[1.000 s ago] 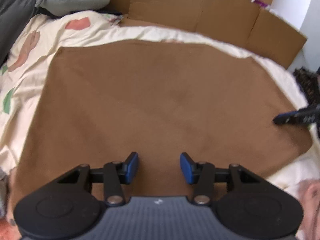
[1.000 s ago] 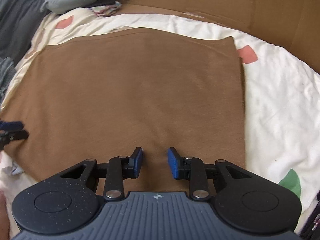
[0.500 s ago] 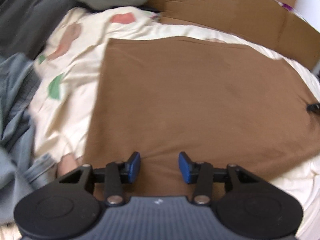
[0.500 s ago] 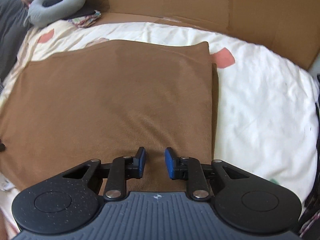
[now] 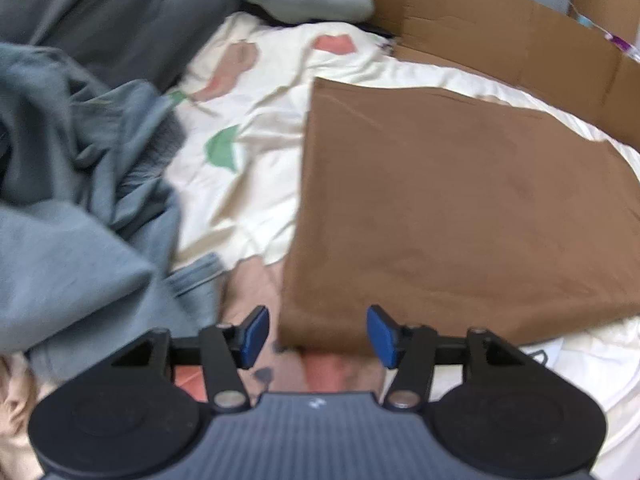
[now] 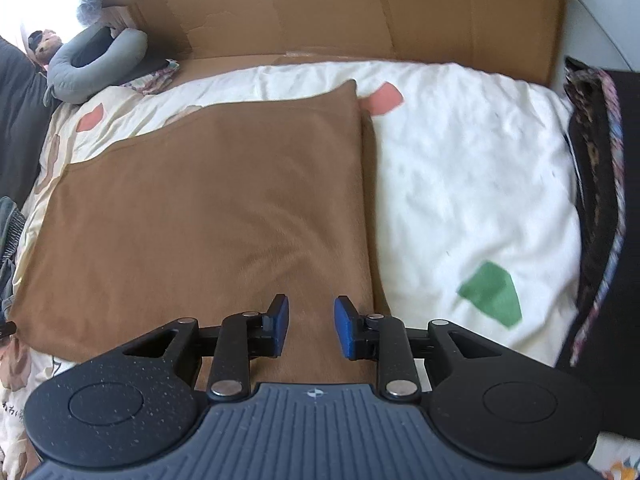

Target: Fold clothes

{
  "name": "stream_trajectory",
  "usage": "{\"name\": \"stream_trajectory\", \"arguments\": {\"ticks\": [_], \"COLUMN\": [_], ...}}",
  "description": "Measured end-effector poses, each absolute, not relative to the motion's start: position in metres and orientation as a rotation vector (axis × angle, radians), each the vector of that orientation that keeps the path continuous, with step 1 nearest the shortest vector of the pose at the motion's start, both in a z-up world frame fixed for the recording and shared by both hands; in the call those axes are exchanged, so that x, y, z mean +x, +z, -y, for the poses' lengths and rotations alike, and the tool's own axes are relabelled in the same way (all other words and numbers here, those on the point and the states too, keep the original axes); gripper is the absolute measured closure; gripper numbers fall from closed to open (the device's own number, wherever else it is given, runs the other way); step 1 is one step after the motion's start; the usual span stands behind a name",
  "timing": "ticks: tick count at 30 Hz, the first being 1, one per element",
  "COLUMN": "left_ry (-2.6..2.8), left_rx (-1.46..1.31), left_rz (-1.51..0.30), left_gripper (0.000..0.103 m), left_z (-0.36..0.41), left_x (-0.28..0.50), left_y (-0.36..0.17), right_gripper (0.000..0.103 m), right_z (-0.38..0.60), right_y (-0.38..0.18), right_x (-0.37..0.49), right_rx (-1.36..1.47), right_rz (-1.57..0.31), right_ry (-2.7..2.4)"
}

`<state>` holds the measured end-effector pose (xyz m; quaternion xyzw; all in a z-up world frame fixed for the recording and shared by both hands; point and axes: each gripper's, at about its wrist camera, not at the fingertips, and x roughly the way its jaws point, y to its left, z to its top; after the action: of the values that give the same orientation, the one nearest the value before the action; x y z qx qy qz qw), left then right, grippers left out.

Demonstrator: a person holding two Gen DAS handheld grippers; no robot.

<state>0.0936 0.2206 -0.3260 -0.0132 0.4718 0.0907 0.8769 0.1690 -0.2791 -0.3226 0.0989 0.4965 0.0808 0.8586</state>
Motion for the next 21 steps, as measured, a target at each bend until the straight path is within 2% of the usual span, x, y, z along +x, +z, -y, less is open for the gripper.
{"name": "stream_trajectory", "arguments": {"ticks": [11,21], "left_ry": [0.233,0.206], "left_rx": [-0.076,-0.072], "left_rz": [-0.982,-0.964], "left_gripper": [0.046,0.05], "left_z": [-0.234,-0.234], "left_x": [0.074,0.074], "left_y": [-0.333,-0.34], "right_gripper": [0.07,0.07], "right_z": [0.287,0.295], "right_y": [-0.331,-0.332], "right_x": [0.149,0.139], "right_rx": [0.192,0.154], "right_rz": [-1.082,-1.089], "right_ry": [0.164,0.151]}}
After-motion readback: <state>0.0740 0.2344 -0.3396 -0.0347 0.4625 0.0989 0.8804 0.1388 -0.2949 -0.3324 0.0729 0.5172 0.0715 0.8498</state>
